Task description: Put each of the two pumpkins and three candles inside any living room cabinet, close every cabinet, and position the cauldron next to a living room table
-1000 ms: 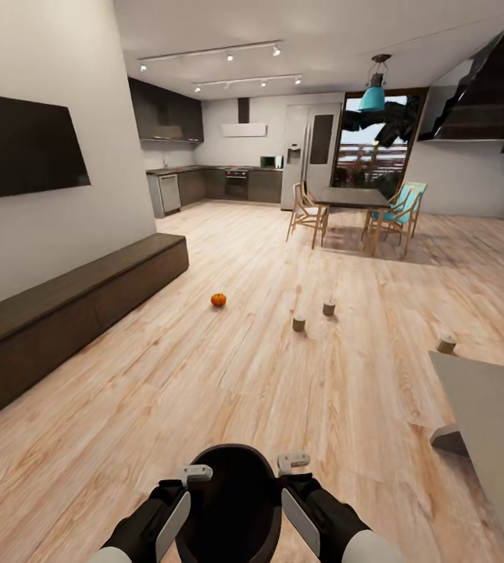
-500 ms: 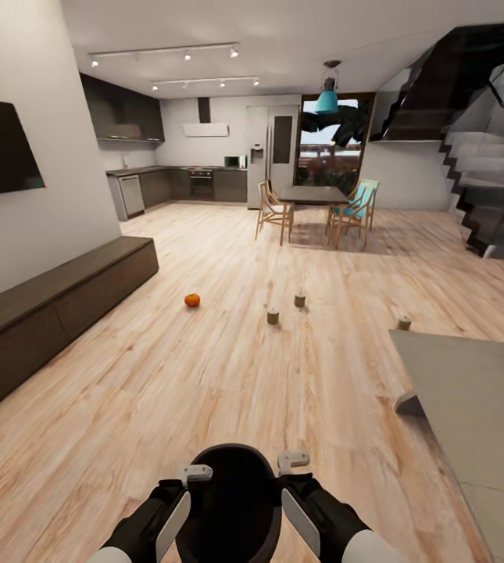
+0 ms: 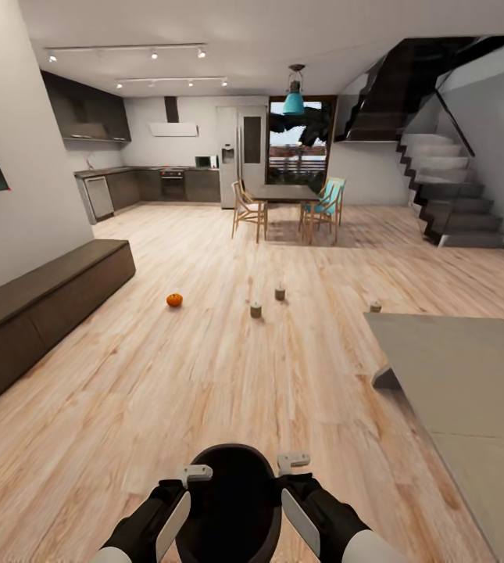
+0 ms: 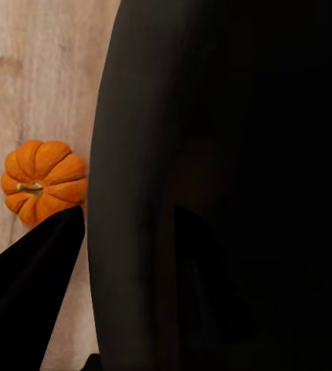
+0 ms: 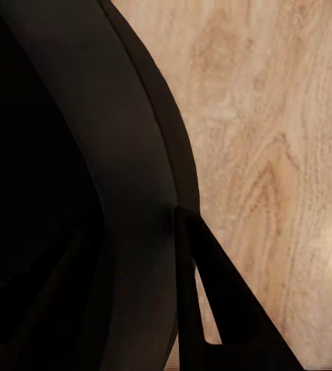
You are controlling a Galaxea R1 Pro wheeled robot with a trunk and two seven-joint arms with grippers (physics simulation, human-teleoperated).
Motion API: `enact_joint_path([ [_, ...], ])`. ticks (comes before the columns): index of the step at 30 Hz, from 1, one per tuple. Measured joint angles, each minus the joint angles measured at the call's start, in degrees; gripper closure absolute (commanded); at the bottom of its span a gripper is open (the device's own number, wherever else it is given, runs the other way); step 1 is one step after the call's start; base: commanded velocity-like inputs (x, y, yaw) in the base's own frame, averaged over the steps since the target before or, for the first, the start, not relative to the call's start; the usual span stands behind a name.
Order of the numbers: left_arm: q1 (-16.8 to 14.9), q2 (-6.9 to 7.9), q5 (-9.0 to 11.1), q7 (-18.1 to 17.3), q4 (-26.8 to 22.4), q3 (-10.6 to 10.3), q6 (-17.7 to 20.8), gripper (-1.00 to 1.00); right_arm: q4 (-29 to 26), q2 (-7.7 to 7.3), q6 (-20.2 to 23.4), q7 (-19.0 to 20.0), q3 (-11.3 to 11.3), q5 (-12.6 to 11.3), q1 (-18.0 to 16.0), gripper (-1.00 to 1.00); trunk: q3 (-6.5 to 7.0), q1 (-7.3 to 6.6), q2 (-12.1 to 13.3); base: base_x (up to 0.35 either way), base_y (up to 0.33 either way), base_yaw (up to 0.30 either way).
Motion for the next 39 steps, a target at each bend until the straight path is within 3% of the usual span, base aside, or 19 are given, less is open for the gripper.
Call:
enact_joint_path([
  [16,0.01,0.0,0.02,0.0,0.01,-0.02,0.0,1.0,-0.01,0.0,0.0,0.0,-0.02,0.03,0.03,1.0,0.0,0.0,0.0,-0.21,0.167,-0.014],
  [39,0.0,-0.01,-0.13,0.0,-0.14,0.04,0.03,1.0,-0.05,0.0,0.02,0.16,-0.19,0.28,-0.02,1.0,0.72,-0.01,0.0,-0.029,0.014,-0.238],
])
